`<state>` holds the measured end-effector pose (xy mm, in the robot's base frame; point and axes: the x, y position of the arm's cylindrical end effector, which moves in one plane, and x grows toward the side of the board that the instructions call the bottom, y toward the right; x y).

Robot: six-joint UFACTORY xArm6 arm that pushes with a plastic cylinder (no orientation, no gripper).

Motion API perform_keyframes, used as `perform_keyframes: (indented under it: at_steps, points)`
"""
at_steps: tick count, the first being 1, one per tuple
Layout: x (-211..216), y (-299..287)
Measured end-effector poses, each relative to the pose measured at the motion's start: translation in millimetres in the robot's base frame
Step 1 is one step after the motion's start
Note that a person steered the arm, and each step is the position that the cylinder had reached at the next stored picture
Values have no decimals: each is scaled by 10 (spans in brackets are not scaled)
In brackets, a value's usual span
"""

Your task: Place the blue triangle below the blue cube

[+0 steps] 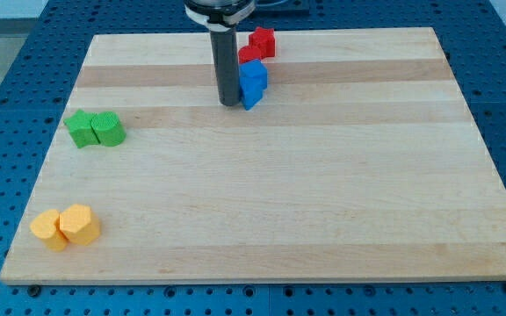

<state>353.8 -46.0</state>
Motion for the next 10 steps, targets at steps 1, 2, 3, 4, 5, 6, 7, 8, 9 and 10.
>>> perform_keyframes:
  at_steps: [1,2,3,4,5,6,7,8,9,10]
  points:
    - [0,251]
    - [0,284]
    - [115,149]
    - [444,294]
    - [499,821]
    - [403,1243]
    - [201,1279]
    - [96,1120]
    - [84,879]
    - [81,694]
